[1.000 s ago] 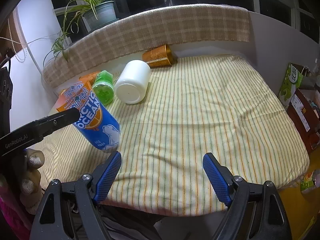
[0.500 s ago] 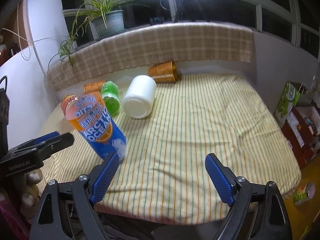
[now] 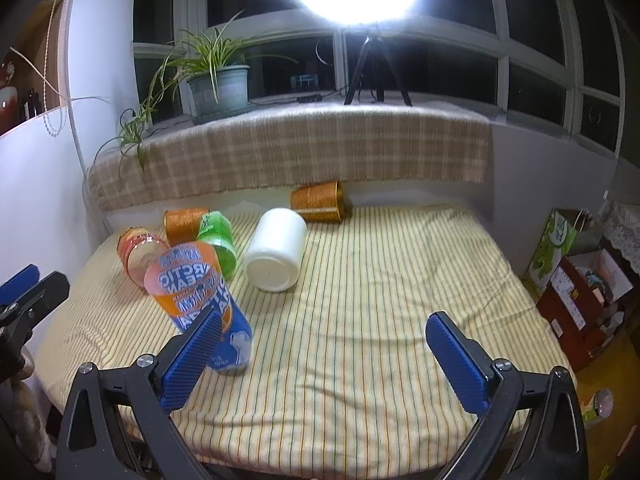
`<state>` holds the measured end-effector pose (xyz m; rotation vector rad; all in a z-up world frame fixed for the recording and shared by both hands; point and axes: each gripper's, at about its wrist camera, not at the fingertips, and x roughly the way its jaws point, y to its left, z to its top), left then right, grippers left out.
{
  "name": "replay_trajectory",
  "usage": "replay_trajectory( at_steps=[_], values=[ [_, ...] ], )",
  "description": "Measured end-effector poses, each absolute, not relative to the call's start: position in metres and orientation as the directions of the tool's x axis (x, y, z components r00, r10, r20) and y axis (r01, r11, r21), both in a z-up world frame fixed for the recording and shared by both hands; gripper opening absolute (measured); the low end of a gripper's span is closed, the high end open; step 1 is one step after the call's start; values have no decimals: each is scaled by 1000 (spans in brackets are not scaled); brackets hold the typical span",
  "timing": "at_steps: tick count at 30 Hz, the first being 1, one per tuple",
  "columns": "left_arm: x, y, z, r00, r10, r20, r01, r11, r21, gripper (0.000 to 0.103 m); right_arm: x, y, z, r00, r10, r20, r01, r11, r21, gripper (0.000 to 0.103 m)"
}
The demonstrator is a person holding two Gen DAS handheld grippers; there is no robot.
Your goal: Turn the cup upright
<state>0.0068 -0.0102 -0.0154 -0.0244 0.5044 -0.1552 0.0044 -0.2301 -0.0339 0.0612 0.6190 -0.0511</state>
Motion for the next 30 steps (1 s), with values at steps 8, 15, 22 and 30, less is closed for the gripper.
replay_trajectory(
  at_steps=[8, 15, 22, 30],
  values=[
    [6, -11, -18, 858, -146, -492, 133, 989, -61, 101, 4, -224, -29, 837, -71, -543, 86, 996, 2, 103],
    [5, -10, -19, 861, -134, -491, 123, 991, -56, 101, 4, -225, -28, 841, -78, -535, 95, 995, 4, 103],
    [4, -9, -19, 860, -133, -492, 120, 991, -58, 101, 4, -225, -27, 842, -80, -534, 95, 995, 1, 103],
    [3, -8, -19, 863, -128, -489, 116, 992, -55, 101, 5, -225, -27, 840, -78, -537, 93, 996, 0, 103]
  ],
)
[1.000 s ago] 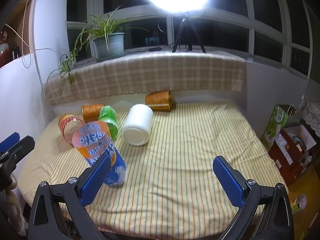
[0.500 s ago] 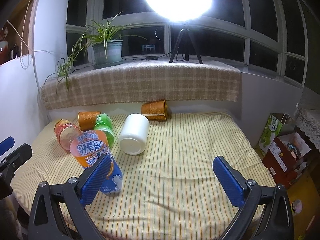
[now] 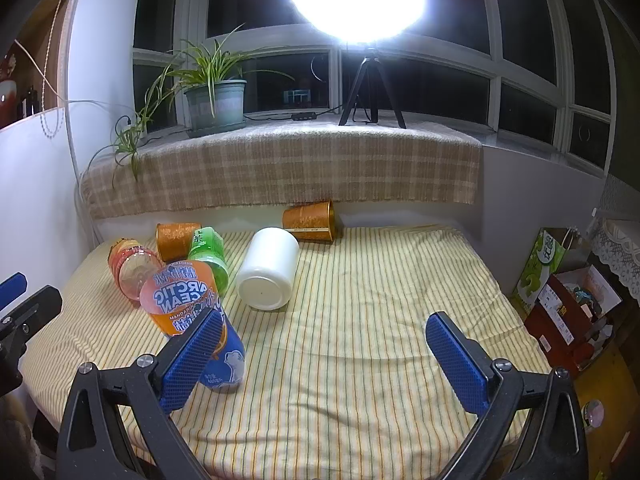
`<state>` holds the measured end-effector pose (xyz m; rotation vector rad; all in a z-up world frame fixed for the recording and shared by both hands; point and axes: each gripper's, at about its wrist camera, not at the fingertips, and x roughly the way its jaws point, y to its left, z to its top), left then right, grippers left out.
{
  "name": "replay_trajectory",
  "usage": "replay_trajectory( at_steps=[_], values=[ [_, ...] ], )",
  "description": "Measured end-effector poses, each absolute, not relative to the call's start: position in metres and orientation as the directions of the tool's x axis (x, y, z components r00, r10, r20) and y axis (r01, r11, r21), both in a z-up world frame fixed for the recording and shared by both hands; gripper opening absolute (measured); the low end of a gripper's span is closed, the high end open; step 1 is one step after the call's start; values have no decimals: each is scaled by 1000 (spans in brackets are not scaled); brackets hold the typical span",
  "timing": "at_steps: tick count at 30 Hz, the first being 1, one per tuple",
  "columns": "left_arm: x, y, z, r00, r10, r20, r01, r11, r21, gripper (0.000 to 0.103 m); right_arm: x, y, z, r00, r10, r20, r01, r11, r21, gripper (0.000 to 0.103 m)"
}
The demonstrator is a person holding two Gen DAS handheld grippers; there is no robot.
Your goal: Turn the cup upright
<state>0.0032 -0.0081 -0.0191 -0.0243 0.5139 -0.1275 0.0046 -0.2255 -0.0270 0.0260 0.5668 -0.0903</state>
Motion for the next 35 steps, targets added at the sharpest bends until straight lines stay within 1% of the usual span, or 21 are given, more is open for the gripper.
replay_trajectory(
  at_steps=[35],
  values=[
    [7, 0, -16, 866, -104, -489, 96, 994, -42, 101, 3, -221, -30, 837, -67, -543, 79, 997, -2, 103]
  ],
)
